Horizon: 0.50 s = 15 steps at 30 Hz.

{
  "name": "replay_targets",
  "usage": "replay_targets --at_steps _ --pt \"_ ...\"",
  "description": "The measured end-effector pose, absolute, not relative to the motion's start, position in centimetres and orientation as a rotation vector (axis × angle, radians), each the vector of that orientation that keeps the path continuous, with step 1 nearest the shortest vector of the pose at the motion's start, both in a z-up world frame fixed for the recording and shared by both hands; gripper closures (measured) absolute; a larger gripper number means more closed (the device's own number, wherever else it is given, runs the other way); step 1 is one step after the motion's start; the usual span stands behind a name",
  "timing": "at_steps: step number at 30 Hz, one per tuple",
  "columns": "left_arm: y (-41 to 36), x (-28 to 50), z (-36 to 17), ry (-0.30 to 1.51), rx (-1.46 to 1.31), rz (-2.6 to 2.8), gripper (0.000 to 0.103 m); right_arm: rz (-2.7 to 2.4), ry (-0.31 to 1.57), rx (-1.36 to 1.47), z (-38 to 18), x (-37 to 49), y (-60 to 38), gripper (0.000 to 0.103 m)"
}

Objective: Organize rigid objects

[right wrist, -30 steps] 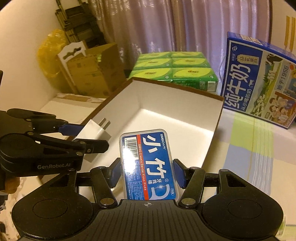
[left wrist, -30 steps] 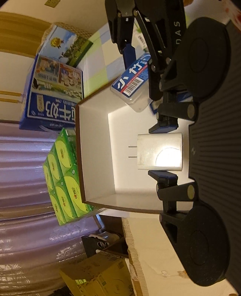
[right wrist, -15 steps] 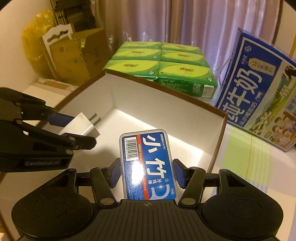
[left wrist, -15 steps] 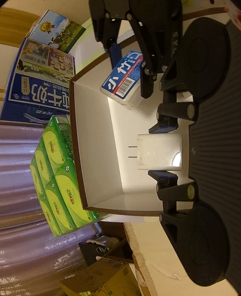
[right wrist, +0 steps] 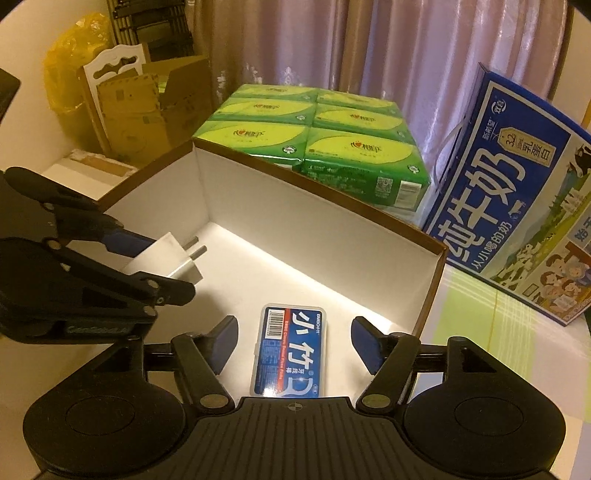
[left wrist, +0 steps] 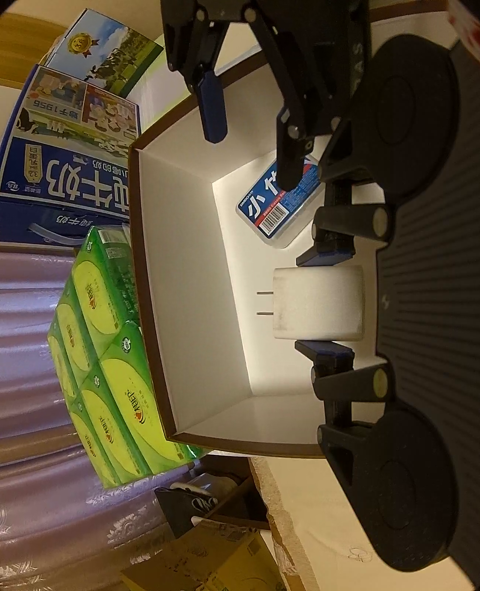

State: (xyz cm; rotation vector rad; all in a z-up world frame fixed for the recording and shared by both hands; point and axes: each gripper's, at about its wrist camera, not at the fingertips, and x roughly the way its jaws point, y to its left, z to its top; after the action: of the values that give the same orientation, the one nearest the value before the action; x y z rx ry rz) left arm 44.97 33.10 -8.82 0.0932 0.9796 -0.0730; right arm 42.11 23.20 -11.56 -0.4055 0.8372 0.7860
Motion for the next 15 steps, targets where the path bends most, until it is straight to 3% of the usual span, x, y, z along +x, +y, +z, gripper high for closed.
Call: replay_targets --at_steps 2,6,15 --pt "32.9 44.9 -8.7 0.961 0.107 -0.071 0.065 0.787 0.835 -0.403 -11.5 42.0 23.1 0.037" --pt "32.6 44.6 -8.3 0.939 0.133 -0.070 0.050 0.798 0.851 -0.396 -11.4 41.6 22.8 0.036" --pt "33.1 42.8 -7.1 0.950 0.076 -0.062 0.048 0.814 0.858 -0.374 -10.6 40.1 22.1 0.033"
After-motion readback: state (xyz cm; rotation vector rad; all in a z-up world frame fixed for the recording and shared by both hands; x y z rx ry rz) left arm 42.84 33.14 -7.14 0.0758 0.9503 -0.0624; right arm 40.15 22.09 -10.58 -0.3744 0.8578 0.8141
